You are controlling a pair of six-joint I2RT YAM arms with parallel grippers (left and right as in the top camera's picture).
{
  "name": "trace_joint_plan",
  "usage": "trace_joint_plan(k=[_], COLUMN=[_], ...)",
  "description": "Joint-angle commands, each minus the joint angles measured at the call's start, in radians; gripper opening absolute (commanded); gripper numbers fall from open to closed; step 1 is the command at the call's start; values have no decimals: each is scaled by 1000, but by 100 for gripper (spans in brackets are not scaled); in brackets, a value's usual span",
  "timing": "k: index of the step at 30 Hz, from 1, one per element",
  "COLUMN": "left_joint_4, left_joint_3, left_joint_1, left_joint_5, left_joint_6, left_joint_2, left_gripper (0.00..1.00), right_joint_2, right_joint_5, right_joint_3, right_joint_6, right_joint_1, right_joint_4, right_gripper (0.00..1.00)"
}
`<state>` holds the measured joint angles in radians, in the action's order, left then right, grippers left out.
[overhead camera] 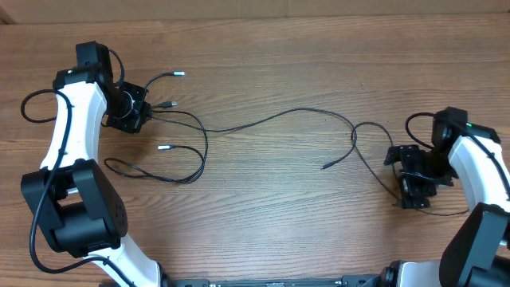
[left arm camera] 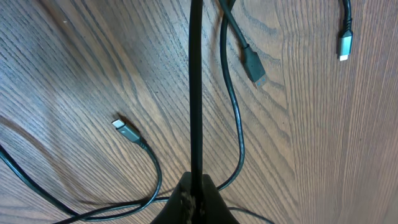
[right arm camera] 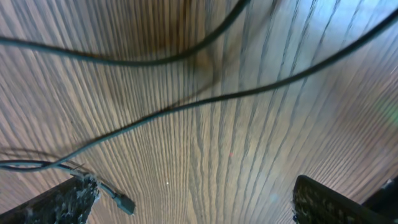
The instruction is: Untangle cables
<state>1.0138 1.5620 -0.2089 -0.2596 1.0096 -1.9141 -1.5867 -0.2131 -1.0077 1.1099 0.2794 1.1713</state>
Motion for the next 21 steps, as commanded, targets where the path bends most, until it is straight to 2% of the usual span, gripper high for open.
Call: trace_joint_plan(k=[1,7,14,16,21], left_joint_4=[-1,3,2,-1,-5], left_joint_3=[-3,-3,-3,-3,-3], left_joint_1=[7,10,24,29,38], left_joint_5=[8,8,28,35,35], left_joint_6=[-22,-23,-23,-23,-22], left_joint_2=[5,5,5,5,5], left_gripper=[4,4,4,4,5], right_joint_2=[4,4,4,4,4], right_joint_5=[18,65,93,120,178], right_joint_3=[8,32,106,127,140], right_joint_6=[85,227,229,230,230], right_joint_1=[-40,-72,-73,-73,-72], right_joint_4=[-4,-25,-143,-178,-206], right_gripper=[100,100,99,93,92])
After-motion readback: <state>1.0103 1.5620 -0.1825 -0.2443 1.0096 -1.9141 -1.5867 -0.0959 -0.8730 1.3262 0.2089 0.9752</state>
